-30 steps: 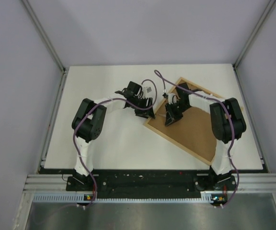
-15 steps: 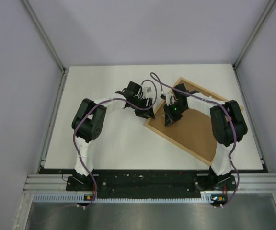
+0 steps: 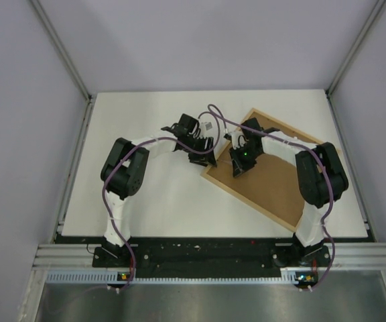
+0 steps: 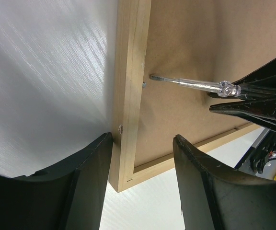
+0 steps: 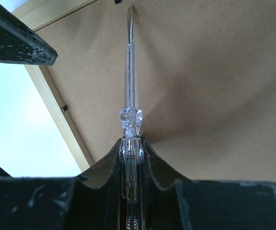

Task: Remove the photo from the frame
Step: Release the photo frame item from the photo frame.

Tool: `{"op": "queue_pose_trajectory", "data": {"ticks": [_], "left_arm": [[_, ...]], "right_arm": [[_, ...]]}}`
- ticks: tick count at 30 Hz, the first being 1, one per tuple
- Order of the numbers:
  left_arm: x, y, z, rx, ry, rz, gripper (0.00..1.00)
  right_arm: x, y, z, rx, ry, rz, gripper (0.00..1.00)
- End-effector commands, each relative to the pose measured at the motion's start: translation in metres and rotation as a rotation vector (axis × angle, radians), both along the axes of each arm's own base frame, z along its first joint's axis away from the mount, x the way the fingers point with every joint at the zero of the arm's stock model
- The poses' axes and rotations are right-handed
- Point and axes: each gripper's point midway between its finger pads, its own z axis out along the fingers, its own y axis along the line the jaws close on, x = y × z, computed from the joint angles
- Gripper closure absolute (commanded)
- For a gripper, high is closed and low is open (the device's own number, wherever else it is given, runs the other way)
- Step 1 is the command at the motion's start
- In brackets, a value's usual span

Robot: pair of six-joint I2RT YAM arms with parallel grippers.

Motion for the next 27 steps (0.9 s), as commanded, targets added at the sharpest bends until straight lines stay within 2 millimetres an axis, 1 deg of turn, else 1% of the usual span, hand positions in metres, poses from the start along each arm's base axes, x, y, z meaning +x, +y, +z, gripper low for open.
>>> {"op": "queue_pose_trajectory", "data": {"ticks": [1,6,16,22,27], "left_arm": [[0.0,-0.006,0.007,-0.011,-0.003,-0.012,0.41],[0.001,-0.007,0.009,-0.017,0.001,-0.011,0.41],[0.0,-0.008,0.007,-0.021,0.012,-0.013,0.41],[-0.002,-0.009,0.005,-0.024,0.022,-0.015,0.42],[-0.003,-0.009,0.005,-0.03,0.026,-0.018,0.42]], "right_arm": [[0.001,-0.002,0.01,-0.013,-0.035,0.018,1.0],[-0.006,0.007,0.002,0.03,0.018,0.041,1.0],[-0.002,0.011,-0.004,0.026,0.026,0.046,1.0],[0.001,0.017,-0.005,0.038,0.033,0.047,1.0],[0.004,0.019,-0.009,0.035,0.041,0.042,1.0]]}}
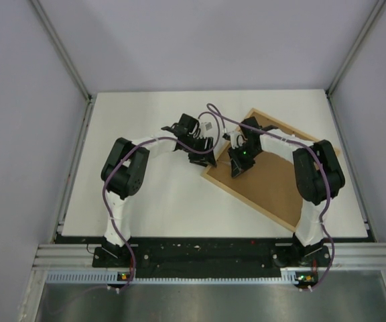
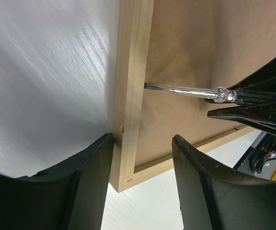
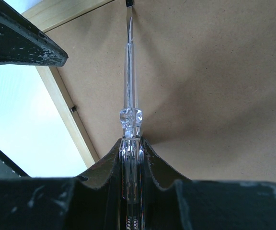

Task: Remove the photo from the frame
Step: Release the photo frame item from the photo frame.

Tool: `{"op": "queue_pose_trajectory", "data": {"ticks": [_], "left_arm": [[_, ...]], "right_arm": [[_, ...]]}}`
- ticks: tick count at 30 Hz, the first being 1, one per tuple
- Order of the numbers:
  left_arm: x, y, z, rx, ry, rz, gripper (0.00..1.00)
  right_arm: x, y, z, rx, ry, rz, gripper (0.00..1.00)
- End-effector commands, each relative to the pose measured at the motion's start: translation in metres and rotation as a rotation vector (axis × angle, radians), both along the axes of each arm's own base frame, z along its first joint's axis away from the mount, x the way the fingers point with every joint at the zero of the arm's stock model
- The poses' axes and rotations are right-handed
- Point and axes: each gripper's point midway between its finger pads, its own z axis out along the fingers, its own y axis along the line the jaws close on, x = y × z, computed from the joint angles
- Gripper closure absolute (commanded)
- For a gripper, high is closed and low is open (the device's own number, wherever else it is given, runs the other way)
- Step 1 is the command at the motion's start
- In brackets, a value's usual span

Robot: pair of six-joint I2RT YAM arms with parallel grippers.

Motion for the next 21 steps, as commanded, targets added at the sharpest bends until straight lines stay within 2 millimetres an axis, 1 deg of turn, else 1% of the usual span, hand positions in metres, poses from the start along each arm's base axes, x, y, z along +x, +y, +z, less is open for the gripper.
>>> {"op": "queue_pose_trajectory", "data": {"ticks": [1,3,9,11,13,18,21], "left_arm": [[-0.003,-0.009,0.005,-0.035,0.017,-0.022,0.43],[-0.005,-0.01,0.004,-0.04,0.023,-0.028,0.44],[-0.009,-0.013,0.002,-0.052,0.039,-0.039,0.48],[-0.012,-0.013,0.0,-0.05,0.044,-0.044,0.51],[-0.016,-0.014,-0.004,-0.047,0.054,-0.048,0.53],[-0.025,-0.016,-0.013,-0.041,0.077,-0.061,0.61],[-0.027,-0.016,-0.014,-0.044,0.08,-0.065,0.66]], "right_arm": [[0.007,0.012,-0.009,0.007,-0.008,0.015,1.0],[0.008,0.011,-0.012,0.005,-0.014,0.011,1.0],[0.006,0.012,-0.034,-0.003,-0.002,-0.001,1.0],[0.006,0.014,-0.037,-0.002,-0.003,-0.005,1.0],[0.008,0.016,-0.037,0.012,-0.005,-0.015,1.0],[0.016,0.028,-0.03,0.078,-0.034,-0.029,1.0],[0.019,0.031,-0.033,0.079,-0.033,-0.041,1.0]]}}
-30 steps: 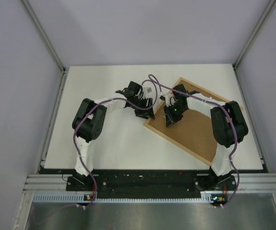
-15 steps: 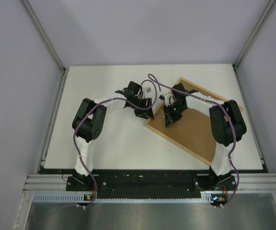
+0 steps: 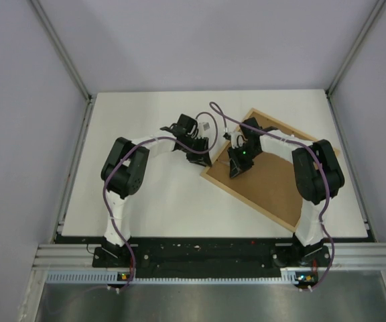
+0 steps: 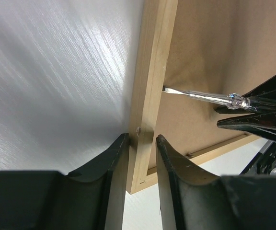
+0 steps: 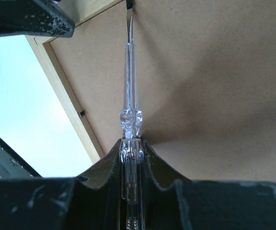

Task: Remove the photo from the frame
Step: Release the photo frame item from the photo frame.

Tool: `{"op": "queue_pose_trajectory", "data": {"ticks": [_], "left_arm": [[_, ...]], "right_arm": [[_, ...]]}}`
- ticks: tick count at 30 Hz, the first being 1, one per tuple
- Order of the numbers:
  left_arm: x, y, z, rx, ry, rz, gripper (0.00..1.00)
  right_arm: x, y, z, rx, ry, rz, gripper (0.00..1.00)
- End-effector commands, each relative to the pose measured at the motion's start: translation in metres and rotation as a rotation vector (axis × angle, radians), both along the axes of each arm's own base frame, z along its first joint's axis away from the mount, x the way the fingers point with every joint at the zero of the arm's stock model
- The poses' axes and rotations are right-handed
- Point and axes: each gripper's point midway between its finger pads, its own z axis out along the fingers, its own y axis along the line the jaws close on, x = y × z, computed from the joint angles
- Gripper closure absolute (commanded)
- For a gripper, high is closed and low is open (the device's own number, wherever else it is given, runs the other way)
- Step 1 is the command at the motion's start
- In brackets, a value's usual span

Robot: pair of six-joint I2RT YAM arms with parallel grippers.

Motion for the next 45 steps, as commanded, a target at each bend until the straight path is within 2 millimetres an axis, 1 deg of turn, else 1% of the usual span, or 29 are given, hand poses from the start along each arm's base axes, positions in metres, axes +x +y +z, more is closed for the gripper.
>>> {"op": "queue_pose_trajectory", "data": {"ticks": [1,5,10,11,12,15,16,20,23,26,28,30,32,35,36,37,39,40,42,43,45], "left_arm": [[-0.031,-0.022,-0.006,-0.068,0.081,-0.081,0.68],[-0.033,-0.023,-0.009,-0.063,0.085,-0.088,0.75],[-0.038,-0.024,-0.015,-0.048,0.095,-0.099,0.81],[-0.038,-0.024,-0.014,-0.047,0.091,-0.1,0.82],[-0.039,-0.024,-0.015,-0.044,0.091,-0.103,0.83],[-0.041,-0.025,-0.015,-0.039,0.087,-0.113,0.86],[-0.042,-0.026,-0.015,-0.037,0.085,-0.116,0.87],[-0.045,-0.025,-0.017,-0.028,0.085,-0.126,0.89],[-0.048,-0.025,-0.021,-0.019,0.091,-0.13,0.91],[-0.049,-0.026,-0.02,-0.022,0.092,-0.134,0.92],[-0.05,-0.028,-0.019,-0.022,0.094,-0.133,0.92],[-0.047,-0.028,-0.016,-0.024,0.087,-0.125,0.92],[-0.044,-0.027,-0.012,-0.022,0.078,-0.117,0.91],[-0.029,-0.022,-0.001,-0.041,0.065,-0.083,0.89],[-0.022,-0.02,0.004,-0.053,0.059,-0.067,0.88],[-0.015,-0.018,0.008,-0.062,0.054,-0.053,0.88],[-0.003,-0.015,0.018,-0.078,0.03,-0.033,0.87],[0.004,-0.014,0.025,-0.084,0.01,-0.026,0.86],[0.011,-0.015,0.032,-0.085,-0.017,-0.025,0.85],[0.015,-0.015,0.036,-0.083,-0.029,-0.022,0.85],[0.02,-0.017,0.043,-0.087,-0.044,-0.023,0.82]], "right_arm": [[0.022,0.021,-0.032,0.024,-0.077,0.003,1.0],[0.036,0.028,-0.024,0.019,-0.102,-0.007,1.0],[0.062,0.041,0.001,-0.014,-0.144,0.012,1.0],[0.061,0.044,0.004,-0.033,-0.133,0.032,1.0],[0.065,0.048,0.009,-0.043,-0.142,0.041,1.0],[0.07,0.054,0.016,-0.09,-0.14,0.064,1.0],[0.075,0.057,0.021,-0.113,-0.157,0.067,1.0],[0.082,0.057,0.033,-0.199,-0.171,0.079,1.0],[0.083,0.062,0.047,-0.21,-0.175,0.093,1.0],[0.086,0.069,0.058,-0.227,-0.24,0.136,1.0],[0.084,0.074,0.064,-0.216,-0.255,0.153,1.0],[0.078,0.074,0.062,-0.208,-0.237,0.163,1.0],[0.068,0.066,0.059,-0.218,-0.221,0.177,1.0],[0.047,0.054,0.061,-0.211,-0.216,0.22,1.0],[0.041,0.05,0.067,-0.196,-0.229,0.229,1.0],[0.034,0.045,0.067,-0.194,-0.227,0.244,1.0],[0.024,0.037,0.078,-0.165,-0.245,0.252,1.0],[0.019,0.031,0.08,-0.155,-0.239,0.247,1.0],[0.012,0.022,0.086,-0.124,-0.239,0.24,1.0],[0.012,0.019,0.092,-0.103,-0.248,0.231,1.0],[0.007,0.01,0.095,-0.083,-0.246,0.218,1.0]]}}
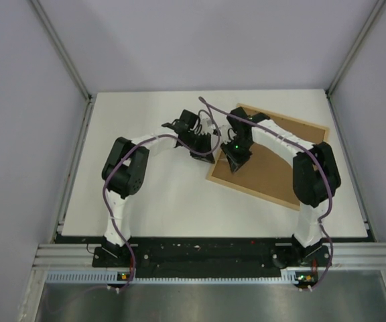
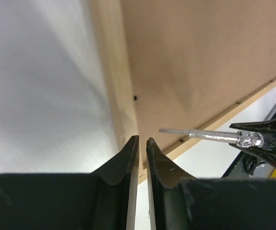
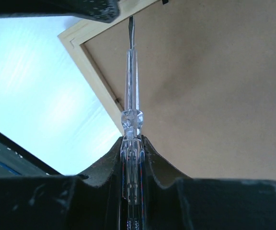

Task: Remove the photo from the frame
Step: Release the photo frame item from the photo frame.

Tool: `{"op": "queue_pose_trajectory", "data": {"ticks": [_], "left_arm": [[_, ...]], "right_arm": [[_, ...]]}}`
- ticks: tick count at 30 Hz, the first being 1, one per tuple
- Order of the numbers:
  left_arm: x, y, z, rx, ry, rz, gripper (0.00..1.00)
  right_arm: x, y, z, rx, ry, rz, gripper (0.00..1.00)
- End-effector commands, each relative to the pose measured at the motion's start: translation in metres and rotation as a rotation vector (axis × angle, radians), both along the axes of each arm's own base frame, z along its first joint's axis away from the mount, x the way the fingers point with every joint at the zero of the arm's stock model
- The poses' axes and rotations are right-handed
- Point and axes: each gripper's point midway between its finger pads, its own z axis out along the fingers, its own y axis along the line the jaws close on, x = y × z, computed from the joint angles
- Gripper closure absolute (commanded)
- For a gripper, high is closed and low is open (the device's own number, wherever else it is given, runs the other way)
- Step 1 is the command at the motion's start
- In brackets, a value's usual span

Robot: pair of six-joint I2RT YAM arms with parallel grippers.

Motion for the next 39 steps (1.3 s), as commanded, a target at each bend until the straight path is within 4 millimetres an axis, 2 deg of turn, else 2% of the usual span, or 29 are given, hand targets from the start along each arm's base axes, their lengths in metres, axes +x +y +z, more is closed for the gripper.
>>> {"op": "queue_pose_trajectory", "data": {"ticks": [1,4,7,11,15,18,25,30,39], "left_arm": [[0.022,-0.011,0.032,-0.055,-0.056,0.002,0.81],[0.035,-0.013,0.038,-0.022,-0.1,0.017,0.69],[0.045,-0.015,0.035,0.07,-0.163,0.018,0.58],[0.053,-0.016,0.018,0.193,-0.202,0.016,0.5],[0.046,-0.021,0.003,0.251,-0.182,-0.017,0.43],[0.038,-0.027,0.003,0.264,-0.195,-0.045,0.41],[0.027,-0.034,0.003,0.292,-0.211,-0.082,0.41],[0.024,-0.028,-0.002,0.367,-0.239,-0.093,0.43],[0.029,-0.022,-0.007,0.435,-0.286,-0.089,0.49]], "right_arm": [[0.009,0.009,0.053,0.192,-0.165,0.075,1.0],[0.015,-0.01,0.052,0.191,-0.191,0.018,1.0],[0.021,-0.032,0.04,0.193,-0.192,-0.075,1.0],[0.029,-0.058,0.021,0.202,-0.187,-0.193,1.0],[0.035,-0.08,0.009,0.201,-0.193,-0.285,1.0],[0.038,-0.091,0.003,0.196,-0.198,-0.324,1.0],[0.038,-0.095,0.005,0.196,-0.215,-0.335,1.0],[0.039,-0.095,0.005,0.196,-0.22,-0.336,1.0],[0.037,-0.094,0.004,0.204,-0.212,-0.332,1.0]]}}
